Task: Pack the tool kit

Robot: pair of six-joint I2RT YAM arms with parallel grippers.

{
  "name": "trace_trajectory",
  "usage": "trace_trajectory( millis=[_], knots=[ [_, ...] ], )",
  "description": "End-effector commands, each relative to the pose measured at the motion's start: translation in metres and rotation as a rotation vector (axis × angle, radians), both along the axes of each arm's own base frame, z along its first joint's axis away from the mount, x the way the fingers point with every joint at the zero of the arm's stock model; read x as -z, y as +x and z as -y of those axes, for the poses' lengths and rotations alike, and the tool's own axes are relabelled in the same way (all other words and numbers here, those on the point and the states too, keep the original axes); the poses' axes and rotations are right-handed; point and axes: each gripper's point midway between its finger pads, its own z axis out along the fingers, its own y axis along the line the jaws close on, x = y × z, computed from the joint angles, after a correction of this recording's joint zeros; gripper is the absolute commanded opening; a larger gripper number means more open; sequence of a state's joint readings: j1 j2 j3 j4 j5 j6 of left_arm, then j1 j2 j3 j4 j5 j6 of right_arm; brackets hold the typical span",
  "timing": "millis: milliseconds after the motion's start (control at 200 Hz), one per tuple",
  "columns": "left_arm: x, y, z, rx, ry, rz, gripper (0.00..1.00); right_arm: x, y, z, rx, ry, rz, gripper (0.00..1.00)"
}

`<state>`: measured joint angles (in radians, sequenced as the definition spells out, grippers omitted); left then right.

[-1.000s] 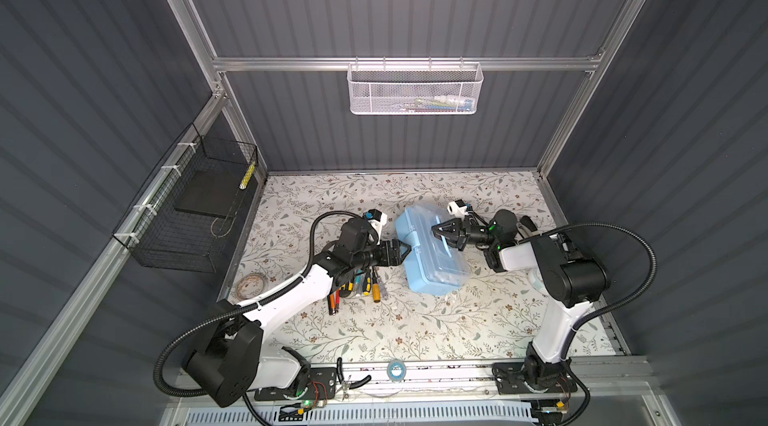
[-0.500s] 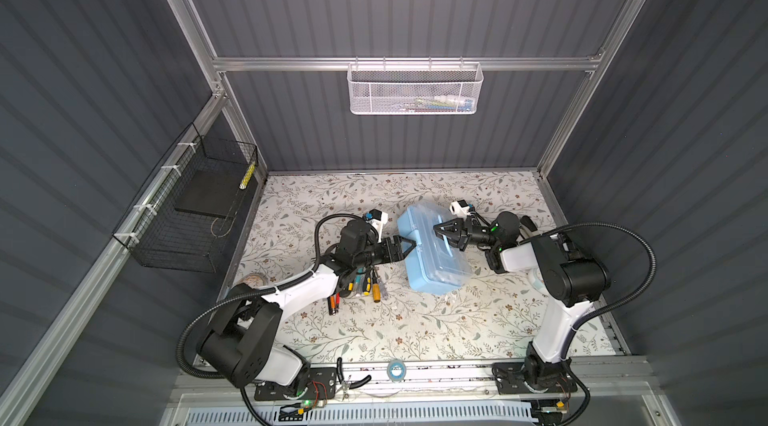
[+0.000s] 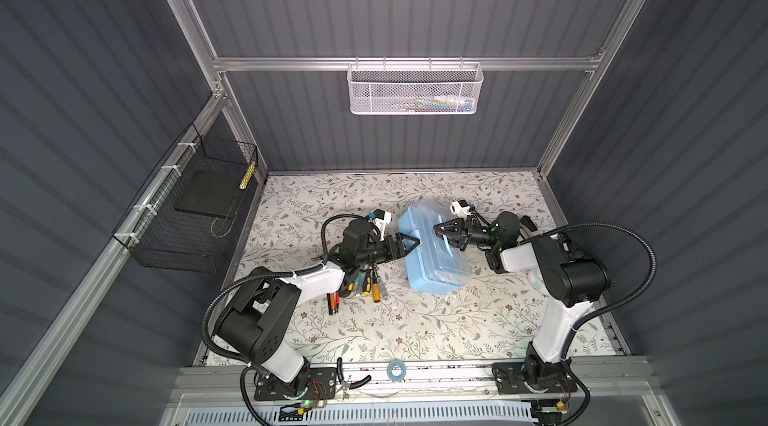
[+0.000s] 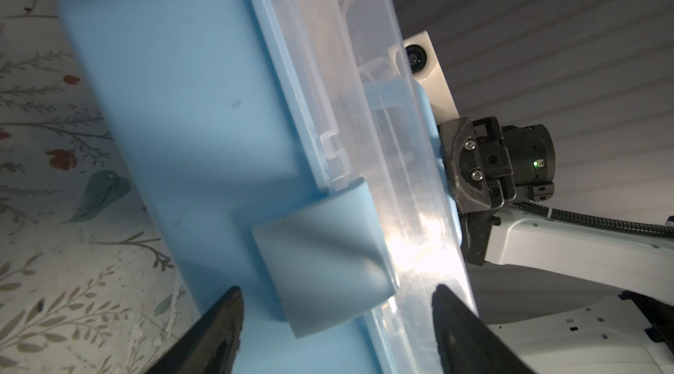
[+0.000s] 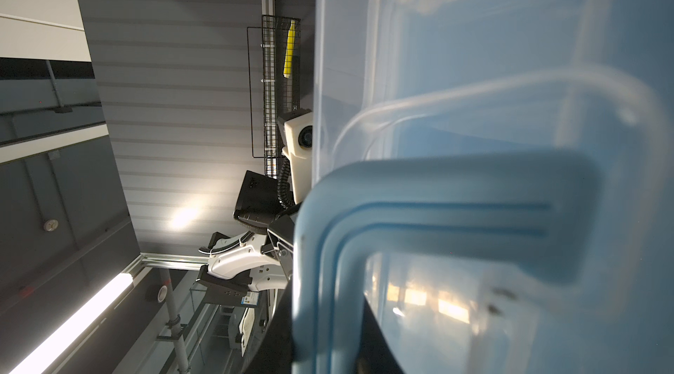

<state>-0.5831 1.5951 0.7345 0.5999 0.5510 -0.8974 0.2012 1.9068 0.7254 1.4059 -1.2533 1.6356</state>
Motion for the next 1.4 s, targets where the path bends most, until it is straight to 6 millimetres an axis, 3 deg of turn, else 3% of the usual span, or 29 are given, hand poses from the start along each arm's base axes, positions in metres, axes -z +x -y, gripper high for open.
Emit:
trace_trajectory(
  millis=[0,125,255,330,440,710,755,855,1030,1136,1256,1316,1396],
  knots=[
    [-0.013,-0.002,0.009,0.052,-0.097,-0.003,0.82,0.013,-0.001,0.001,0.002,-0.011,0.013,0.0],
    [-0.024,0.0,0.012,0.089,-0.241,-0.033,0.82,0.011,-0.001,0.002,0.002,-0.003,0.01,0.0],
    [-0.05,0.002,0.013,0.168,-0.487,-0.062,0.8,0.011,0.0,0.002,0.002,-0.001,0.003,0.0],
    [-0.047,0.001,0.021,0.22,-0.49,-0.103,0.78,0.015,0.001,0.002,0.002,-0.004,-0.007,0.0],
    [-0.064,-0.008,0.023,0.268,-0.499,-0.066,0.79,0.021,0.002,0.002,0.007,-0.009,-0.023,0.0],
    [-0.139,-0.019,0.015,0.322,-0.585,0.03,0.8,0.039,0.005,0.004,0.037,-0.067,-0.065,0.0],
    [-0.143,-0.019,0.012,0.32,-0.584,0.044,0.8,0.038,0.007,0.005,0.044,-0.073,-0.059,0.0],
    [-0.127,-0.007,0.0,0.27,-0.555,0.013,0.79,0.031,0.008,0.008,0.059,-0.085,-0.047,0.0],
    [-0.044,0.021,-0.024,0.116,-0.383,-0.116,0.77,0.026,0.003,0.008,0.087,-0.228,-0.027,0.0],
    [-0.009,0.025,-0.028,0.067,-0.233,-0.148,0.78,0.018,-0.003,0.006,0.099,-0.391,0.043,0.0],
    [0.01,0.029,-0.04,-0.004,-0.027,-0.129,0.8,0.005,-0.002,0.005,0.117,-0.423,0.054,0.0],
    [0.017,0.032,-0.052,-0.051,0.12,-0.114,0.8,0.01,-0.002,0.004,0.131,-0.477,0.038,0.0],
    [0.013,0.033,-0.062,-0.083,0.202,-0.074,0.82,0.016,-0.003,-0.003,0.126,-0.536,0.053,0.0]
  ],
)
